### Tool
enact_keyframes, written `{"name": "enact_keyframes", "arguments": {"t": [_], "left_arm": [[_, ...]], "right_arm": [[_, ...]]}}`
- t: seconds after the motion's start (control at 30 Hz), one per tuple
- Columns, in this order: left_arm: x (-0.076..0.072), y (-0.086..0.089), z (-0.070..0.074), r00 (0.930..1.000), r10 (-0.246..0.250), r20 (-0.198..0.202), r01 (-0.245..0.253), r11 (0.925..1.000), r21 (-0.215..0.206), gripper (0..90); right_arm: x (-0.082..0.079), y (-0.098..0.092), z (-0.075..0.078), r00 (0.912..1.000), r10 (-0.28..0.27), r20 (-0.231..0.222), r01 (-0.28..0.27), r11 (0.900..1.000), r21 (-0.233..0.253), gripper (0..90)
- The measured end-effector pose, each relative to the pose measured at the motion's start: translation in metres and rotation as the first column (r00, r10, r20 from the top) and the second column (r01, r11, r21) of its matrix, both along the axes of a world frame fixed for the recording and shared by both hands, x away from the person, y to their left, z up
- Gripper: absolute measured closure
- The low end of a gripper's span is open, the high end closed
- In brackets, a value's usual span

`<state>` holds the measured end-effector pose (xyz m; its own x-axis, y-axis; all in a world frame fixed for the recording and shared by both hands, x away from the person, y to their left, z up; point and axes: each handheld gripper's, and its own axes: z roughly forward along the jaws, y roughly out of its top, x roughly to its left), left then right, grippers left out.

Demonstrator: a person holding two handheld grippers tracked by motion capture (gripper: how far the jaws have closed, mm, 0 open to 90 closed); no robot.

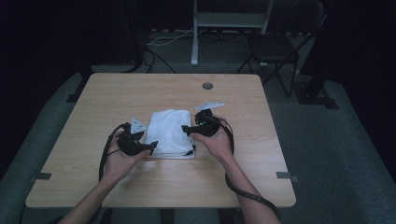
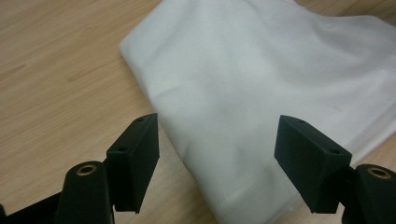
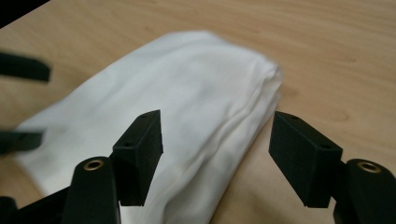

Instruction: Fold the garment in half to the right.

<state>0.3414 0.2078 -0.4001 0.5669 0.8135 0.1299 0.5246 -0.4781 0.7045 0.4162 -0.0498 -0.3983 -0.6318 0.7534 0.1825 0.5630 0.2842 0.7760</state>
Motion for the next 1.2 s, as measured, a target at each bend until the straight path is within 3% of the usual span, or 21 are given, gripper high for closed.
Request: {"name": "enact_keyframes", "arguments": {"t": [0.4, 0.53, 0.73, 0.9, 1.2], "left_arm": [[-0.003, 0.007, 0.001, 0.9999, 0.001, -0.013, -0.001, 1.0000, -0.006, 29.9], [-0.002, 0.007, 0.001, 0.9999, 0.001, -0.013, -0.001, 1.0000, -0.008, 29.9], [-0.001, 0.003, -0.003, 0.9998, -0.009, -0.017, 0.009, 0.9999, -0.004, 29.9], [-0.001, 0.001, -0.006, 0.9997, -0.010, -0.023, 0.010, 0.9999, -0.002, 29.9], [-0.003, 0.001, -0.007, 0.9996, -0.015, -0.025, 0.015, 0.9999, -0.004, 29.9]], "right_arm": [[0.059, 0.021, 0.001, 0.9943, -0.107, -0.005, 0.106, 0.991, -0.084, 26.8], [0.072, 0.032, -0.002, 0.9930, -0.115, 0.027, 0.118, 0.978, -0.171, 26.9], [0.075, 0.044, -0.014, 0.9929, -0.109, 0.048, 0.118, 0.955, -0.273, 28.1], [0.076, 0.043, -0.024, 0.9926, -0.112, 0.046, 0.121, 0.940, -0.318, 28.9], [0.074, 0.041, -0.028, 0.9927, -0.109, 0.053, 0.120, 0.943, -0.309, 27.4]]}}
